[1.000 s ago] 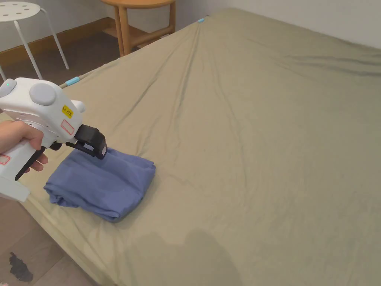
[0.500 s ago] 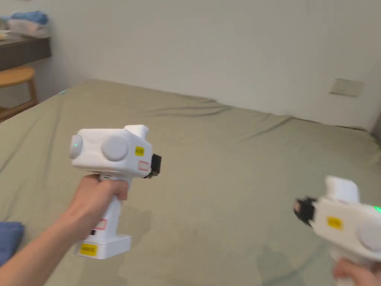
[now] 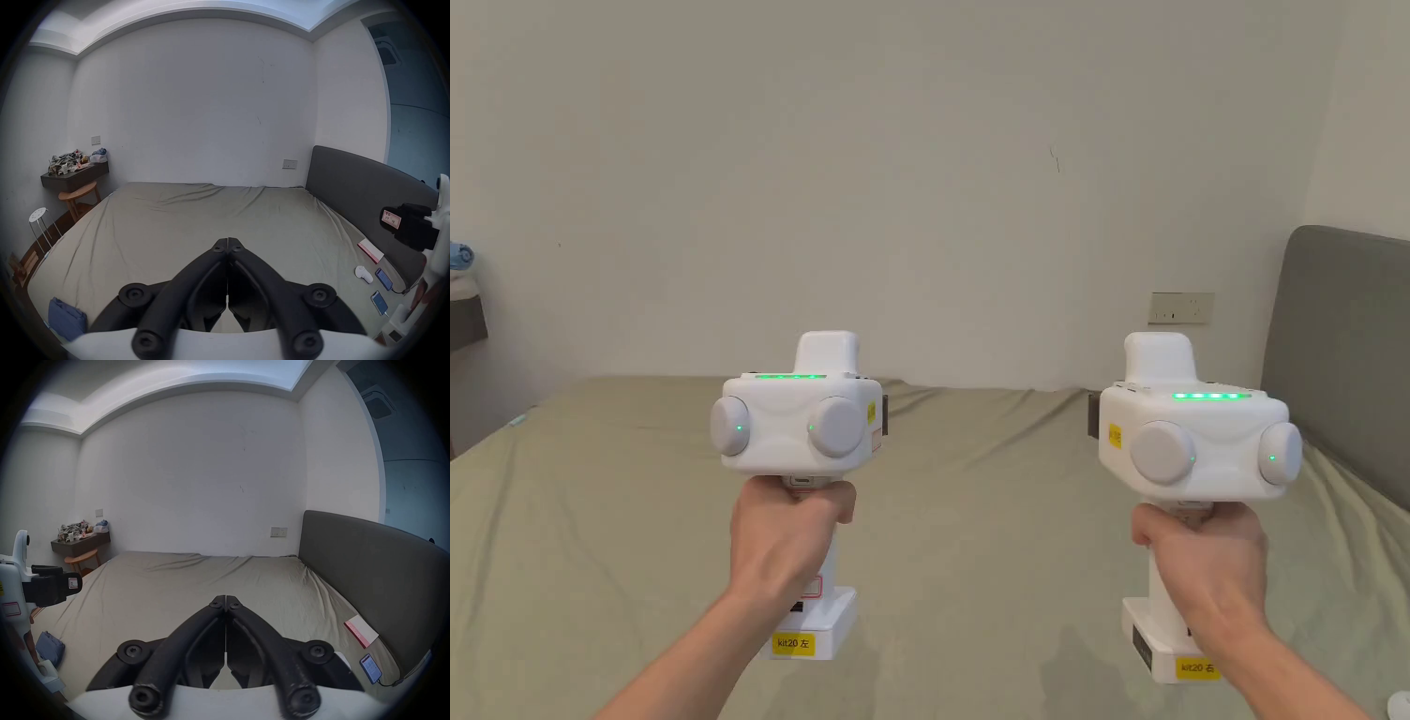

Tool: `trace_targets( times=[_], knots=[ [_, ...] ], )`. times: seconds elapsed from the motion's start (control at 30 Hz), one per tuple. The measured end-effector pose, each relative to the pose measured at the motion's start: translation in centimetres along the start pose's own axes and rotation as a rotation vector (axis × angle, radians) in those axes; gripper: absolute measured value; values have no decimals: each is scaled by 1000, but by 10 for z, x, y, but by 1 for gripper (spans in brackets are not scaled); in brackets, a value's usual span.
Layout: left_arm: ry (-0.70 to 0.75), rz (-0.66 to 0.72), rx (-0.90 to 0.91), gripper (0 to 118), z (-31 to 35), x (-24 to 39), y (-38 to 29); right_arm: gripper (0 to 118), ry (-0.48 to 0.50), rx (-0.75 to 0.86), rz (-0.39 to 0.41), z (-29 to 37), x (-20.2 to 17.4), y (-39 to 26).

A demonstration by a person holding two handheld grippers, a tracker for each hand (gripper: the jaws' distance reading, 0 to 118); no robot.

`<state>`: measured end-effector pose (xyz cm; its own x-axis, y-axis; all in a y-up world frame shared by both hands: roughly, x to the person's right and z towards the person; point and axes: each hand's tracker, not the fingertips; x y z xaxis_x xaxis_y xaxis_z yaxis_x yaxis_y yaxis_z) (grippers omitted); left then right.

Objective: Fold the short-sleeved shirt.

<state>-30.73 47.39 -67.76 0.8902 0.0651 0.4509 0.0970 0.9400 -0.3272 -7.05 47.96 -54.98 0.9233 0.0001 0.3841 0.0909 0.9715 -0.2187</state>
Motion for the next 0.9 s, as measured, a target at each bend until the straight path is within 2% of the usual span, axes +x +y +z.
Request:
trace_targets(
  times=[0.07, 0.1, 0.13, 0.17, 0.2, 0.23, 0.27, 0.3, 0.43, 0.53, 0.63, 0.67, 0.73, 0.8, 0.83, 0.9],
  knots=[
    [-1, 10, 5, 0, 1, -1, 8, 0, 4, -13, -11, -2, 6, 9],
    [-27, 16, 14, 0, 2, 0, 13, 7, 14, -13, -23, -2, 8, 13],
    [-12, 12, 23, 4, 3, 4, 17, 29, 12, -18, -21, -3, 9, 17],
    [0, 10, 28, 27, 5, 9, 22, 64, 4, -27, -20, -5, 10, 21],
    [-5, 4, 35, 91, 8, 10, 26, 108, 3, -39, -20, -7, 12, 23],
    [5, 25, -18, 118, 2, 14, 31, 118, 3, -41, -24, -8, 15, 26],
    [-66, 18, 46, 110, 3, 17, 38, 118, -12, 30, -58, -3, 17, 27],
    [-15, -14, -67, 112, 0, 19, 39, 118, -7, 6, -39, -3, 20, 28],
    [-100, 51, -48, 115, 24, 18, 44, 118, -9, -2, -59, 0, 30, 34],
    [-47, 73, -112, 115, 20, 15, 43, 118, 11, -7, -65, 0, 37, 35],
    [-61, 61, -132, 114, 26, 9, 46, 118, 26, -10, -48, 7, 41, 35],
    [-51, 37, -120, 115, 27, 10, 48, 118, 25, -5, -41, 9, 41, 35],
    [60, -63, -57, 114, 44, 19, 45, 118, 21, 3, -32, 11, 42, 35],
    [86, -114, -23, 114, 52, 25, 45, 118, 35, 1, -35, 16, 42, 41],
    [63, -112, -63, 114, 52, 24, 48, 118, 41, 10, -48, 18, 42, 42],
    [-16, -9, -45, 114, 42, 13, 52, 118, 72, 15, -66, 24, 41, 47]
  ],
)
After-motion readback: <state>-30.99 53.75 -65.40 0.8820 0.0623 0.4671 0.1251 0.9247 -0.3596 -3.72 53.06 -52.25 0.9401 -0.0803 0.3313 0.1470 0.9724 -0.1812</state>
